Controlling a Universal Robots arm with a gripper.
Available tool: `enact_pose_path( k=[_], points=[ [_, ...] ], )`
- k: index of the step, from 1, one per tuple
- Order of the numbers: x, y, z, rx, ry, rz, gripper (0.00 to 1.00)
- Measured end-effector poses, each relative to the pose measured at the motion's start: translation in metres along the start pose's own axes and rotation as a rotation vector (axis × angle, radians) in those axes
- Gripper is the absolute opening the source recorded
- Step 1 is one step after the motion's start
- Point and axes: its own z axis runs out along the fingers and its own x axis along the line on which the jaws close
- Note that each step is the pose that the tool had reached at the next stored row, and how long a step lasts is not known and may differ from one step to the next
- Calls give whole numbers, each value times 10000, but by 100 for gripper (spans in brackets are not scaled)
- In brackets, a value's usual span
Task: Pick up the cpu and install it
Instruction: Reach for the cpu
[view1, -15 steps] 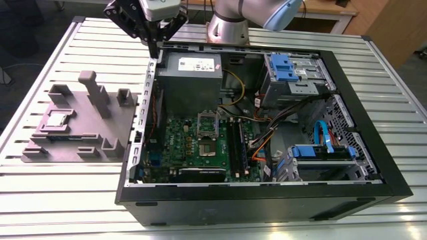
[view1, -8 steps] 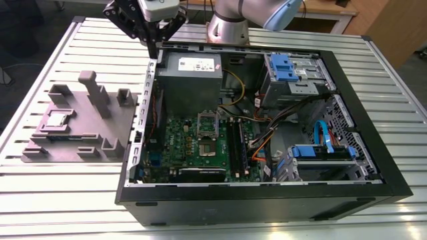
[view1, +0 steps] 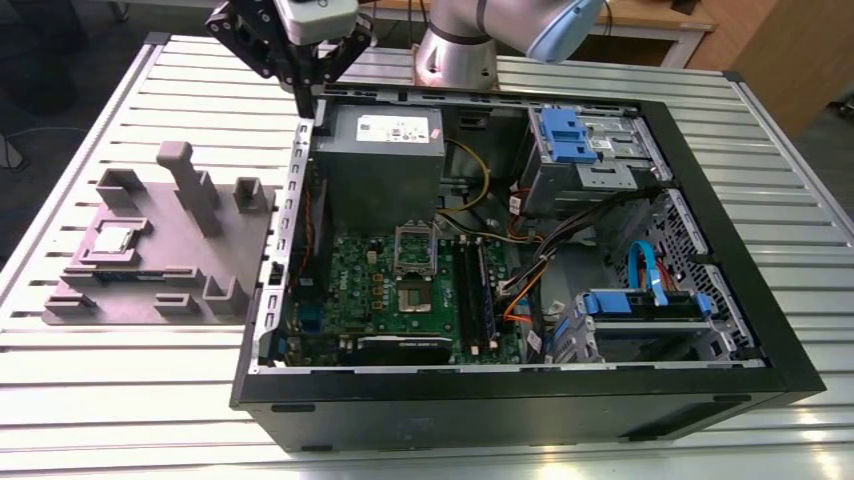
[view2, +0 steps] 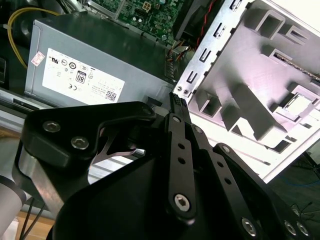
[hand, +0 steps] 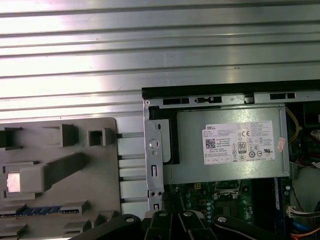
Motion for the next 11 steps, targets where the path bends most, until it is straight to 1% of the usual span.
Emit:
enact_pose_path(
  k=[11],
  points=[
    [24, -2, 1, 1, 1, 0, 10]
  ],
)
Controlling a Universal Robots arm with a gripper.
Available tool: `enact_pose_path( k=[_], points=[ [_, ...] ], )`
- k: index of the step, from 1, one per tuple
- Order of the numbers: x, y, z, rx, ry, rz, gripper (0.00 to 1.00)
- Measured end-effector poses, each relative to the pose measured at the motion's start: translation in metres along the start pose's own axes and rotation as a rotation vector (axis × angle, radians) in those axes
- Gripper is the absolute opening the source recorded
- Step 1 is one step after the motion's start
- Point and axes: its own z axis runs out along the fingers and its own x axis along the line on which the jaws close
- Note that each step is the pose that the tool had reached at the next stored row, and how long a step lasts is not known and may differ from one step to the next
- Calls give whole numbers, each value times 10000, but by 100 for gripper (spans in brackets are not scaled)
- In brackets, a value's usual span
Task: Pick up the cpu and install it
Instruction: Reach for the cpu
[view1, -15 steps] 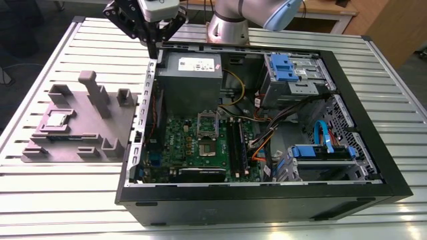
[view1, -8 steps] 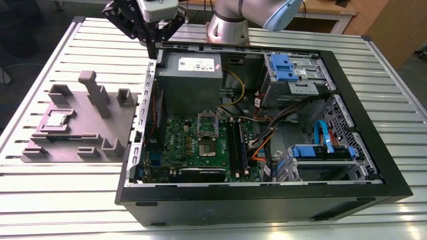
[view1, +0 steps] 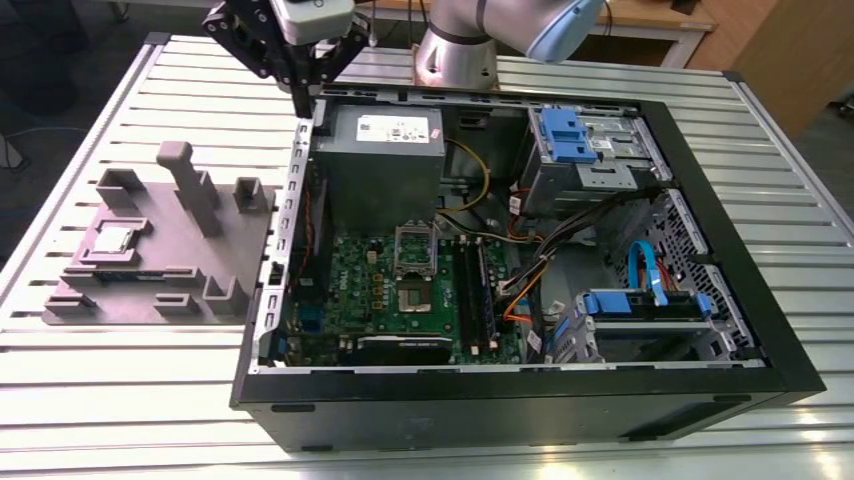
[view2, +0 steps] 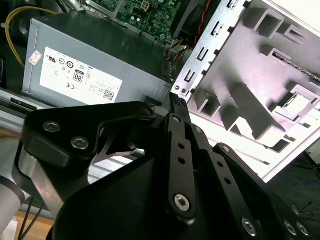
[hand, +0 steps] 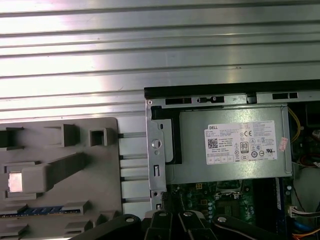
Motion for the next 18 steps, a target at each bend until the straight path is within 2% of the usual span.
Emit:
enact_pose_path(
  k=[18],
  points=[
    [50, -4, 2, 0, -1, 0, 10]
  ],
)
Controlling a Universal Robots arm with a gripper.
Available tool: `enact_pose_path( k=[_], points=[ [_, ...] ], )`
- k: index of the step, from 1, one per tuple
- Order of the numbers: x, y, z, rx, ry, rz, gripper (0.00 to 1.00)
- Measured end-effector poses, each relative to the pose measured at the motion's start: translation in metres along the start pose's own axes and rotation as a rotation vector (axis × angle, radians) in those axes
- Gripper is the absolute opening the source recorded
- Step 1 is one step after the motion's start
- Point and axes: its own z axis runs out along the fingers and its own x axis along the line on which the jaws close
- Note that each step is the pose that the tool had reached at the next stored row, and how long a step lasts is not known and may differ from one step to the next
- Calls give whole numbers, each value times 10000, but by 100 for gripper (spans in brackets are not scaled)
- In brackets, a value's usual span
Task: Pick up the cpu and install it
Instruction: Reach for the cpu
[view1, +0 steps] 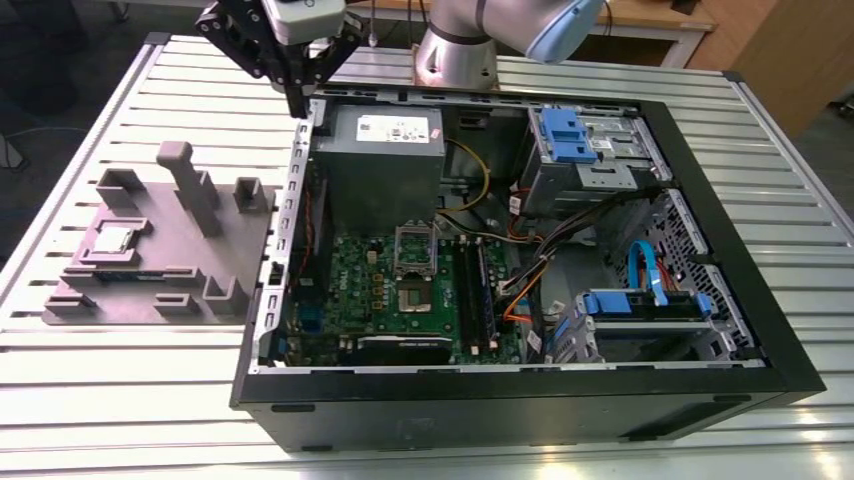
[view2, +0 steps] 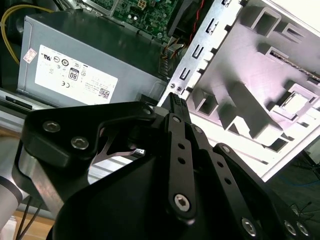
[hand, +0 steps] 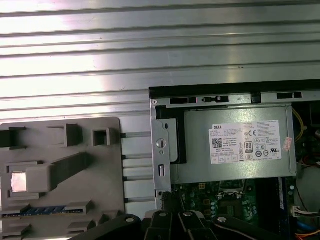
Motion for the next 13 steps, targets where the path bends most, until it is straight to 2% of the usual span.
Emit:
enact_pose_path(
  k=[1, 3, 13],
  points=[
    [0, 0, 0, 0, 1, -1, 10],
    [44, -3, -1, 0, 1, 0, 10],
    [62, -5, -1, 0, 1, 0, 10]
  ],
)
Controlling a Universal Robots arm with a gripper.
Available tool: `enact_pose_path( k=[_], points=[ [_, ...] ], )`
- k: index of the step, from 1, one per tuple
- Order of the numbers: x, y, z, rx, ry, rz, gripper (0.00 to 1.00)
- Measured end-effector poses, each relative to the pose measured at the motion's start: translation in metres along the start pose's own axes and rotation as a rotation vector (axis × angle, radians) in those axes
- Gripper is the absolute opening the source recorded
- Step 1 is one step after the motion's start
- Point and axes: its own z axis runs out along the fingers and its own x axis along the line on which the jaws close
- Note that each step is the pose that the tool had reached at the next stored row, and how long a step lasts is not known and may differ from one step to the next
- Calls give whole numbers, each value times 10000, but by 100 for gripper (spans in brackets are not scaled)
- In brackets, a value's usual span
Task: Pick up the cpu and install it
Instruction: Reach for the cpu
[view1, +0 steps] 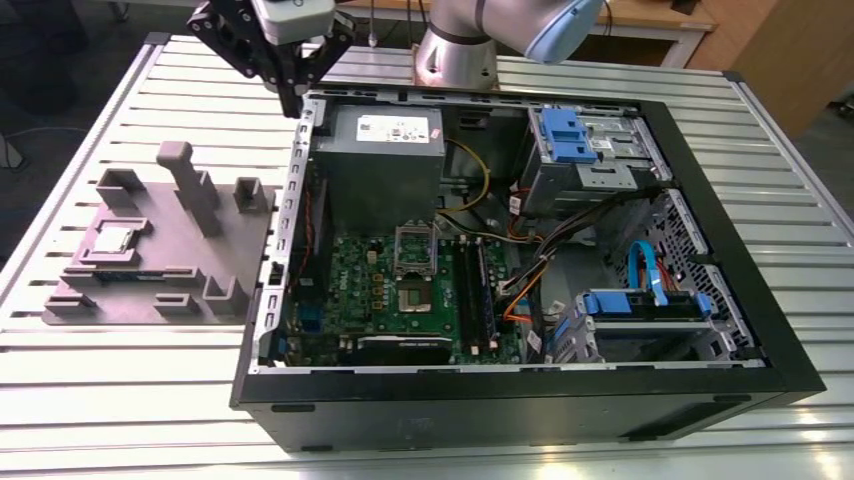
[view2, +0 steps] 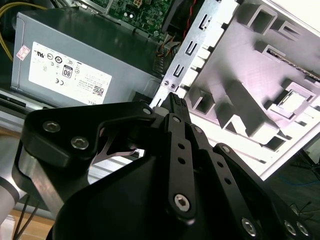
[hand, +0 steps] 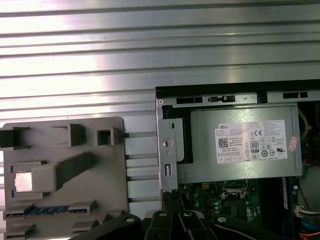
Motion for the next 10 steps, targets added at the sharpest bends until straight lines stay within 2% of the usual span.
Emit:
enact_pose_path(
  k=[10],
  points=[
    [30, -2, -1, 0, 0, 0, 10]
  ],
)
